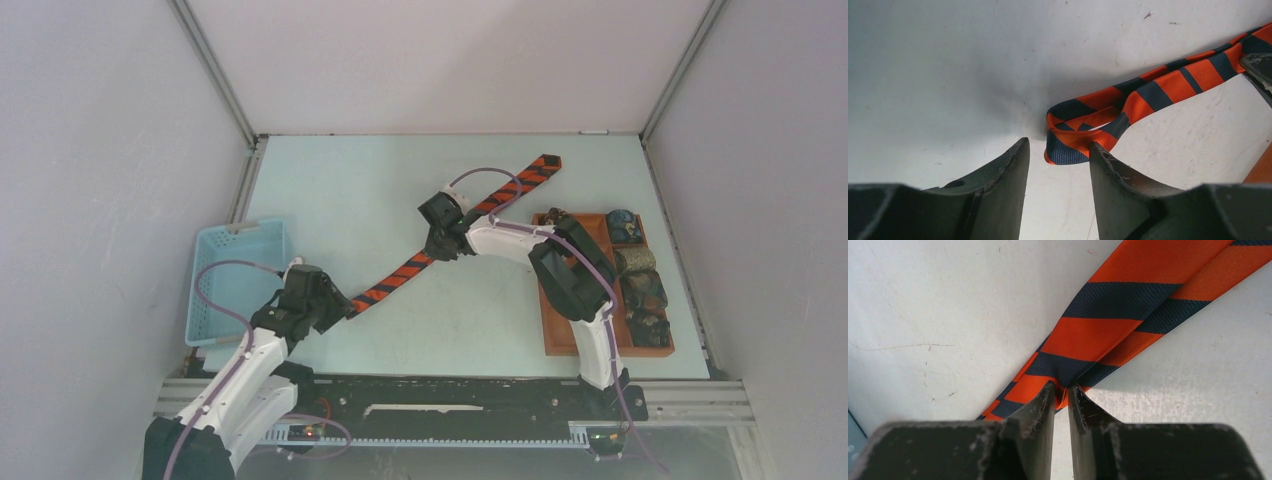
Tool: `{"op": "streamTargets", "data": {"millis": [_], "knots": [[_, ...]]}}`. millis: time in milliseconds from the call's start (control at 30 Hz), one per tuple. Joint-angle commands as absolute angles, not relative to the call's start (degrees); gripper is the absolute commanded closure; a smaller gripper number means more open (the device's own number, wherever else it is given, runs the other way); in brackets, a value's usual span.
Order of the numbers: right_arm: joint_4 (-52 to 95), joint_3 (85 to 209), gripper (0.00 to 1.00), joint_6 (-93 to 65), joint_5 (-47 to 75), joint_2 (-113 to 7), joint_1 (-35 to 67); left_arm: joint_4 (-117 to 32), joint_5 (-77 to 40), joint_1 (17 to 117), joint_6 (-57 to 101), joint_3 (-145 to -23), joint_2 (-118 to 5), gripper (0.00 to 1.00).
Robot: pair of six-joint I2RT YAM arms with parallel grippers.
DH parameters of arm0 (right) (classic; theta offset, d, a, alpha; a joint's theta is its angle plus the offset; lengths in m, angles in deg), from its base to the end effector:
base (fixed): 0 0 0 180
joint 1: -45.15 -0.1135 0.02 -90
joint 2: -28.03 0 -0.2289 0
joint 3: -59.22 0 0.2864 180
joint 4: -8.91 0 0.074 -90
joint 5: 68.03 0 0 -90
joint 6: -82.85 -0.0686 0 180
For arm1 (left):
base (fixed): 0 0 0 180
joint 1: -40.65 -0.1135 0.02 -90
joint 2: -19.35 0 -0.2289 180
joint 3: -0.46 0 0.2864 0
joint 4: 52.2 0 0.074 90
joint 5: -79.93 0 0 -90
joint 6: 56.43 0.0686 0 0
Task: Roll the ties
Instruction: Roll the tie at the center of the board.
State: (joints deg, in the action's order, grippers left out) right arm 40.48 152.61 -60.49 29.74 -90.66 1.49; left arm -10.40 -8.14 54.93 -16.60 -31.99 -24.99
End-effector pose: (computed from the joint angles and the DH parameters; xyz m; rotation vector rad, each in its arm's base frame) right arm 0.3438 0.3153 0.0730 0.2739 2.6074 0.4660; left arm 0.2147 -0.0523 0.0996 -0.8015 2.4289 -0.4108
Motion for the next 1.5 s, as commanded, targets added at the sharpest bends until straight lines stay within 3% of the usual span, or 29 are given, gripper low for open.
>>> {"op": "streamTargets", "data": {"millis": [0,567,967,1300,1467], "knots": [[39.47,152.03,0.8,-59.81,31.1,-86.27,1.68,-12.33,-6.73,54.71,-17.65,-31.61,-25.77,0.48],[34.42,150.73,0.73,-55.71,29.51,-79.71,0.67,-16.8,-8.48,54.78,-16.68,-30.19,-29.08,0.53],[34.84,155.13,0.88,-53.3,25.49,-89.01,4.37,-17.6,-8.66,54.72,-15.78,-30.53,-29.9,0.77],[37.72,150.4,1.0,-56.61,27.74,-90.78,4.97,-17.67,-8.91,54.72,-14.91,-30.64,-28.06,0.82],[36.86,148.26,1.0,-57.03,28.99,-89.44,4.59,-17.62,-9.06,54.72,-14.97,-30.62,-27.68,0.83]]}}
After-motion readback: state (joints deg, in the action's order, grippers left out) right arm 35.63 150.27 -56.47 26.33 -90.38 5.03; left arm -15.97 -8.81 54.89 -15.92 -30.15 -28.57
